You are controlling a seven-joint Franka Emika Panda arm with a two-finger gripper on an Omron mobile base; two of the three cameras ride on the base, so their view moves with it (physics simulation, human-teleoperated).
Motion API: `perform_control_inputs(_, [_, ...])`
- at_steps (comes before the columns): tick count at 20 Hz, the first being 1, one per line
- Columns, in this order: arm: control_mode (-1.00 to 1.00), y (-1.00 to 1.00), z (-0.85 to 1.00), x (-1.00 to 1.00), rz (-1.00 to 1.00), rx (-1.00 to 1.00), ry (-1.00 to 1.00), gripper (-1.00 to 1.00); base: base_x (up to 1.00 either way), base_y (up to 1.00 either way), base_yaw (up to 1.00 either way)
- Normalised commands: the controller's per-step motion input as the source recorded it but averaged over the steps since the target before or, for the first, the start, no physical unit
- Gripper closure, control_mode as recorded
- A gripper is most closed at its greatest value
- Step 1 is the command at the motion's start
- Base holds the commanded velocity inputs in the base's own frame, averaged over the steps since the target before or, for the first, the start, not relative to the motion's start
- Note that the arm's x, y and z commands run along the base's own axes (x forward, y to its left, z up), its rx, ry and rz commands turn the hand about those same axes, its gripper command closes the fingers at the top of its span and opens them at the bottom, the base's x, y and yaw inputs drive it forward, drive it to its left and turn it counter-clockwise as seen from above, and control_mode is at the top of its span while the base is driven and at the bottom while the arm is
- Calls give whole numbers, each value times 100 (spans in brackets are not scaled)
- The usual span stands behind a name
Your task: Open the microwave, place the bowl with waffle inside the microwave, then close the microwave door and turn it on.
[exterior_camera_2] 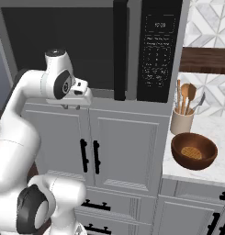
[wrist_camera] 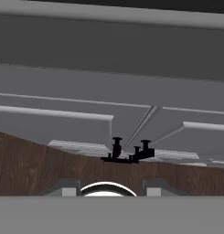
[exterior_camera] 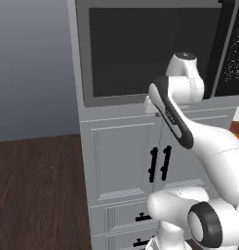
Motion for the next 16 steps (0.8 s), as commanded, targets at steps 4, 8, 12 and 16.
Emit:
perform_control_inputs(4, [-100,0,-9,-21,0,0,0,-100,0,0,0])
perform_control_inputs(8, [-100,0,-40,-32,0,-1,0,-100,0,0,0])
perform_control_inputs(12, [-100,0,-47,-35,0,-2,0,-100,0,0,0])
perform_control_inputs(16, [-100,0,-46,-40,0,-3,0,-100,0,0,0])
